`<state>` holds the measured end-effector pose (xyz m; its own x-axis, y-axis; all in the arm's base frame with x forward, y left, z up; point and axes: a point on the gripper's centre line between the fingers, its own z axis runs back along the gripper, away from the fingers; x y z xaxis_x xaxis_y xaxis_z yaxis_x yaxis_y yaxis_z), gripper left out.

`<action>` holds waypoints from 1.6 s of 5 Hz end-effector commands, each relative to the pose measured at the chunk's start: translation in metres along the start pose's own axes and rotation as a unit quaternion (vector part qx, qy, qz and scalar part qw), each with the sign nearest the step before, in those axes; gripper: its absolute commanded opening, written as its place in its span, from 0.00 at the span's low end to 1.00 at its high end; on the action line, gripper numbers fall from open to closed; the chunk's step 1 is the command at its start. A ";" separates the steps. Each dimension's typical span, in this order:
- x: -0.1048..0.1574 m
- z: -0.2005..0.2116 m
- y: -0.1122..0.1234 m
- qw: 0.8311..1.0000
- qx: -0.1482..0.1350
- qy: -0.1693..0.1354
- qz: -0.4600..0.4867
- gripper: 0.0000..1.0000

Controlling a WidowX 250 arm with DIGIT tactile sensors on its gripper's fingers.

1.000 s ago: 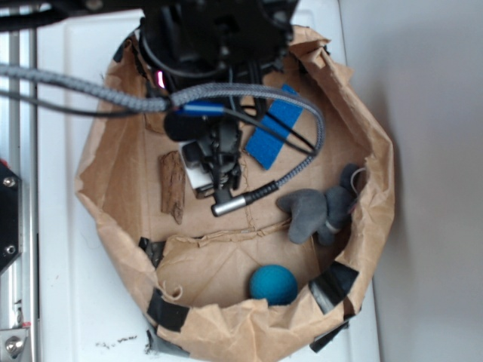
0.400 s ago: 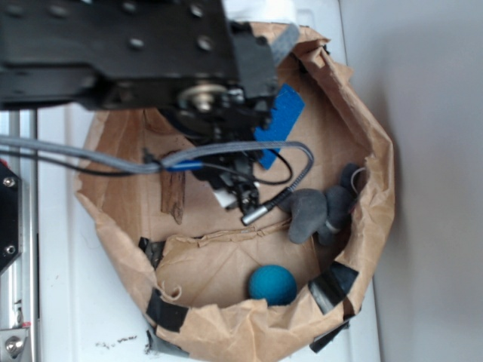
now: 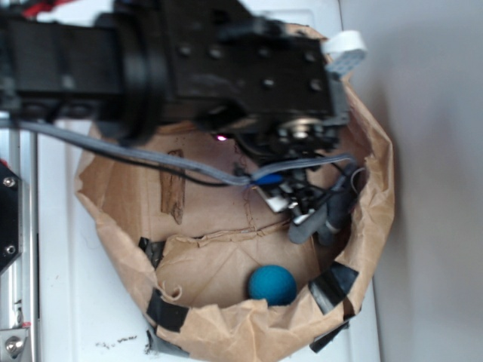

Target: Grab the blue sponge.

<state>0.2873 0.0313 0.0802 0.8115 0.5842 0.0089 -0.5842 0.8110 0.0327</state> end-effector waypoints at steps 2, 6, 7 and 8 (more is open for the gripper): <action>0.066 -0.017 -0.009 0.997 0.016 -0.036 0.061 1.00; 0.063 -0.022 0.001 0.998 0.030 -0.034 0.041 1.00; 0.055 -0.005 0.011 0.999 -0.001 -0.025 0.026 1.00; 0.048 -0.009 0.022 0.999 -0.001 -0.028 0.027 1.00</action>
<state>0.3113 0.0628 0.0528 0.7950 0.6067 0.0042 -0.6058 0.7934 0.0592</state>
